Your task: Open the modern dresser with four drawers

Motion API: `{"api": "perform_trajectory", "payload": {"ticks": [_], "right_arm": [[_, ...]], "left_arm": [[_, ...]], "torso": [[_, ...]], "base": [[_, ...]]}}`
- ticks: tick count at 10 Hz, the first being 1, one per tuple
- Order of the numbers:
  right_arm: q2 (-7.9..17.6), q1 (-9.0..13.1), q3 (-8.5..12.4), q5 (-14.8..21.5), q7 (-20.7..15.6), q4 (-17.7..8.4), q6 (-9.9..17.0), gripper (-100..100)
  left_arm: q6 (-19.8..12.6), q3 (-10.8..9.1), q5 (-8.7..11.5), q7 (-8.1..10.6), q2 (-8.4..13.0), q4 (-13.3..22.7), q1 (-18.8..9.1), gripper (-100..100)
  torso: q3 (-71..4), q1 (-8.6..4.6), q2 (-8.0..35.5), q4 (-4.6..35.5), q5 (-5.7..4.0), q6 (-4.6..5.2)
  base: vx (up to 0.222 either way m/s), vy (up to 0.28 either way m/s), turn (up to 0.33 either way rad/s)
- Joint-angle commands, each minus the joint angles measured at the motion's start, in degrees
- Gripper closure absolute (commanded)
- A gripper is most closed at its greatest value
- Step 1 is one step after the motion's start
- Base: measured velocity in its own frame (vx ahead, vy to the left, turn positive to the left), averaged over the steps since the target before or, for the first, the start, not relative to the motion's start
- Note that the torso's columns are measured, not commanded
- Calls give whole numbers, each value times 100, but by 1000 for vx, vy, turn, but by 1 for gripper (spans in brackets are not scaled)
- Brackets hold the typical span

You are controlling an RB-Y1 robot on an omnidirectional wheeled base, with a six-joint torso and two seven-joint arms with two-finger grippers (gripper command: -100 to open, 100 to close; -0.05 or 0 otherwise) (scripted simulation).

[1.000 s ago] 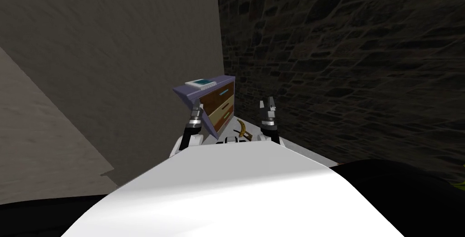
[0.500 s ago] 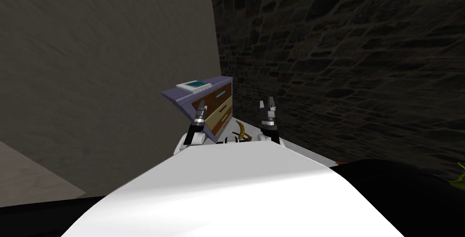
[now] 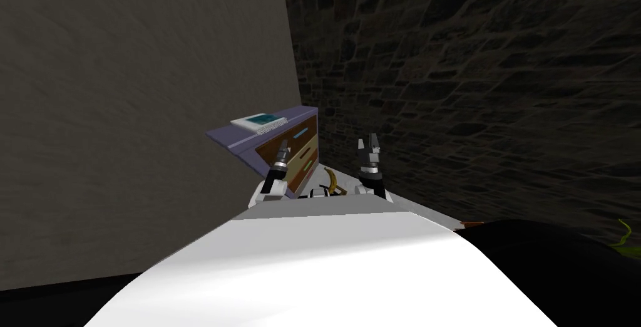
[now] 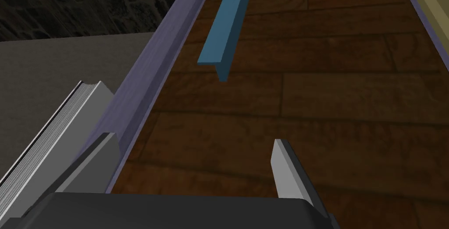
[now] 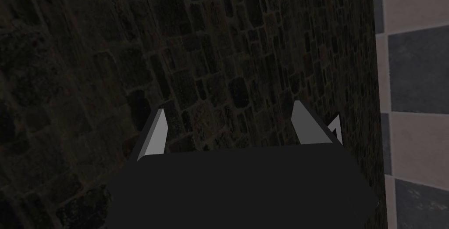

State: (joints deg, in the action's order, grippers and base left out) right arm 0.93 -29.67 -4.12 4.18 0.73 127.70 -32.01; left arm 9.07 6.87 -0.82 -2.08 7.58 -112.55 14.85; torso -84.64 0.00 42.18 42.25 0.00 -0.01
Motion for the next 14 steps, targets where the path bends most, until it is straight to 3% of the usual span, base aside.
{"api": "perform_trajectory", "payload": {"ticks": [1, 4, 5, 7, 8, 9, 14], "right_arm": [[0, 0, 0, 0, 0, 0, 0, 0], [0, 1, 0, 0, 0, 0, 0, 0], [0, 1, 0, 0, 0, 0, 0, 0], [0, 1, 0, 0, 0, 0, 0, 0], [0, 1, 0, 0, 0, 0, 0, 0], [0, 1, 0, 0, 0, 0, 0, 0], [-3, 3, -2, 0, 0, 0, 0, 0]], "left_arm": [[-217, 71, 56, 101, -449, 196, -132, -100], [-296, 100, 74, 132, -905, 270, -185, -100], [-274, 99, 67, 123, -828, 264, -177, -100], [-531, 102, 58, 109, -863, 10, -169, -100], [-468, 101, 61, 114, -855, 64, -172, -100], [-313, 102, 65, 122, -845, 233, -177, 100], [-561, 206, 14, 63, -922, -95, -94, 100]], "torso": [[1, -1, 2, 0, 0, 1], [22, 0, 35, 10, 0, 0], [16, -1, 25, 8, 0, 0], [1, 0, 0, 1, 0, 1], [-3, 4, -4, -1, 1, 1], [6, 2, 11, 2, 1, 0], [18, -23, 27, 8, -7, 3]], "base": [[94, -1, -54], [12, 5, -22], [0, 0, 0], [39, 7, -47], [6, 13, -29], [-18, -6, 91], [-68, -129, -2]]}}
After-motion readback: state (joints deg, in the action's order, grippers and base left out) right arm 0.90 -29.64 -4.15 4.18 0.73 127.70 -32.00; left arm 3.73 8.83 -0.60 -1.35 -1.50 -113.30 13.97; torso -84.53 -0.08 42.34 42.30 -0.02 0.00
